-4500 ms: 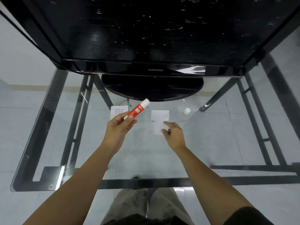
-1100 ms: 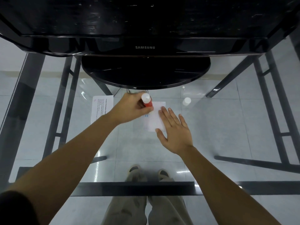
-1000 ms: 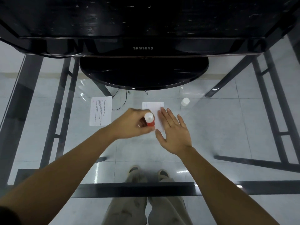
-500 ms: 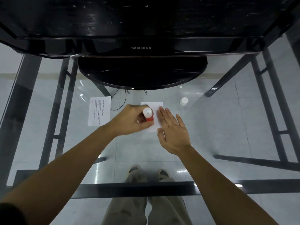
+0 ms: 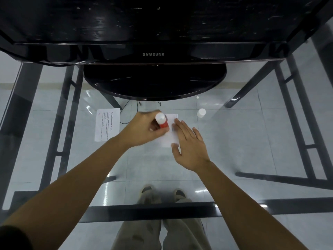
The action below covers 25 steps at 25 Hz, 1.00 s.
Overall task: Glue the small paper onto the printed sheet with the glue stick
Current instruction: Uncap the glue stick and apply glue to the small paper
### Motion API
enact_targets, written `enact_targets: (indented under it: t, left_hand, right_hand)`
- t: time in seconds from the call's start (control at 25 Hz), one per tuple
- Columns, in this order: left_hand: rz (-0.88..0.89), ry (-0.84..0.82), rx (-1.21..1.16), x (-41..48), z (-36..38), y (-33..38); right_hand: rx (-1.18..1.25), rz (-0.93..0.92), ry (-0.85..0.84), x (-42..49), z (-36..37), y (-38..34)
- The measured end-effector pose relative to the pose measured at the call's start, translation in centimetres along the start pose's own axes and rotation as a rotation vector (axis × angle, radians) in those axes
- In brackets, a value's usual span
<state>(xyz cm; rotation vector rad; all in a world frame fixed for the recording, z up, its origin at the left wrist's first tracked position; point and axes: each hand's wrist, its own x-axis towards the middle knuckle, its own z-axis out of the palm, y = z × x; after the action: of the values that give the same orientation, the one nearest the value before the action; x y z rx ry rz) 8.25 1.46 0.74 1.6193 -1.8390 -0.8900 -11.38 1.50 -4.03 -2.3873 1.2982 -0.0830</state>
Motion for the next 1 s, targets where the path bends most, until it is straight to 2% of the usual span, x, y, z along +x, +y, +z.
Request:
enact_targets:
  t: [0.08,0.16,0.32,0.4,0.56,0.64,0.8,1.0]
  left_hand:
    - [0.061,-0.089,-0.05,-1.7,0.8,0.3]
    - [0.053,-0.109,-0.04,-1.6,0.9,0.0]
    - [-0.046,0.055,0.069,1.4,-0.3,-0.6]
    - [-0.036,0.113,0.071,1.6,-0.2,-0.5]
    - [0.099,-0.071,-0.028,-1.1,1.5,0.4]
    - [0.093,-0.073,-0.01,-0.9,1.6,0.4]
    - [0.014,0.032,0.057,1.4,0.6,0.3]
    - [0.1,-0.154,0.023,-0.1,1.9,1.0]
  right_hand:
    - [-0.014,-0.016,0.002,0.5,-0.7,0.3]
    - [-0.027,-0.036,-0.001,0.9,-1.4,0.6]
    - [-0.015,-0.045,-0.018,1.1,-1.7,0.9]
    - [-0.004,-0.045,-0.021,1.1,-1.6,1.0]
    - [0.021,-0.054,-0.014,1.1,-1.5,1.2]
    - [0.032,-0.056,-0.014,1.1,-1.4,1.3]
    - [0.043,-0.049,-0.021,1.2,-1.6,1.2]
    - [0.075,-0.054,-0.022,1.1,-1.6,1.4]
